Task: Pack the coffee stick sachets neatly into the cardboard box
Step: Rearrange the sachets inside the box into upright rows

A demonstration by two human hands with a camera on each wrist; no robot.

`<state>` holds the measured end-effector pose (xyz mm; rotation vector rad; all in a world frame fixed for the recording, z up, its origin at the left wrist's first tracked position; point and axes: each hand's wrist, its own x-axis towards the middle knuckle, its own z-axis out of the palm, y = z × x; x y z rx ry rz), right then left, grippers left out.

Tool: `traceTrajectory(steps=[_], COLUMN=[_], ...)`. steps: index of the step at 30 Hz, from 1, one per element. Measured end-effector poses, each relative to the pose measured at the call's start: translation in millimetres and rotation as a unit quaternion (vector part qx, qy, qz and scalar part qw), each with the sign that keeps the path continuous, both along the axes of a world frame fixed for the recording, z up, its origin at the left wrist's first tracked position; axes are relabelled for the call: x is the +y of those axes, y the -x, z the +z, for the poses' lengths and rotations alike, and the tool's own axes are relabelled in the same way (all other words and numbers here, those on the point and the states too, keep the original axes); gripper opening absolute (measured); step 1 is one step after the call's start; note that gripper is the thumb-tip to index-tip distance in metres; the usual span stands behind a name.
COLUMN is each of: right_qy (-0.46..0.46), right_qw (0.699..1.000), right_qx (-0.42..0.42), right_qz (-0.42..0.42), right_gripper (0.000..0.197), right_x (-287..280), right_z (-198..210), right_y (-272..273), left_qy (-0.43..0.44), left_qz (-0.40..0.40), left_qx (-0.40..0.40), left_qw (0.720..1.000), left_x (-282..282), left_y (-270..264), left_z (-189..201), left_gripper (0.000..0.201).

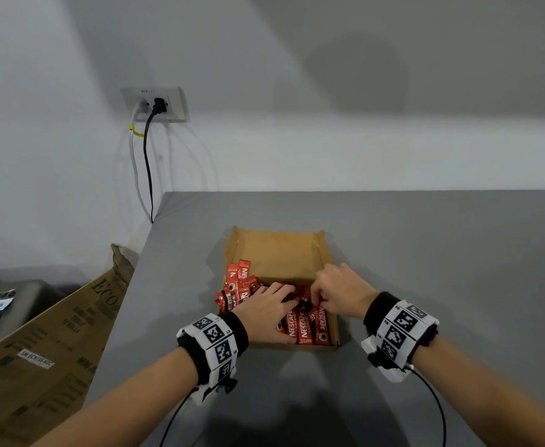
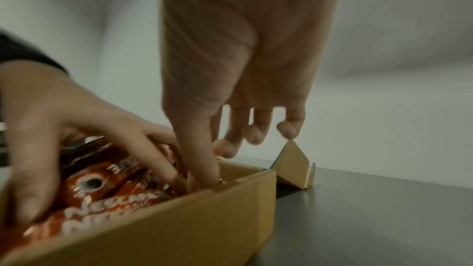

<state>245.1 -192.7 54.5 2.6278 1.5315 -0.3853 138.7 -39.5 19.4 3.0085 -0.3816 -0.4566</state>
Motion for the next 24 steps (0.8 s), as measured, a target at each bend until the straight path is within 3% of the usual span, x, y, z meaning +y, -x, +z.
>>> traceTrajectory(steps=[5, 16, 21, 24], right_qy=[0.099, 0.101, 0.096, 0.108], right_qw=[0.992, 0.986, 0.986, 0.987], right_qx=[-0.017, 0.006, 0.001, 0.004], right_qz=[0.077, 0.13, 0.134, 0.117], right_gripper=[0.028, 0.015, 0.03, 0.053], right_x=[5, 10, 9, 14], right_z=[-3, 1, -8, -11], right_y=[9, 5, 10, 14], left_qy=[-0.007, 0.005, 0.007, 0.004], left_qz=[-0.002, 0.0, 0.002, 0.001], left_qx=[0.007, -0.002, 0.005, 0.0], left_qw=[1.0, 1.0, 1.0, 1.0], left_x=[0, 0, 0, 1], left_y=[0, -1, -1, -2], left_z=[1, -2, -1, -4], left_gripper=[0.077, 0.077, 0.076, 0.078])
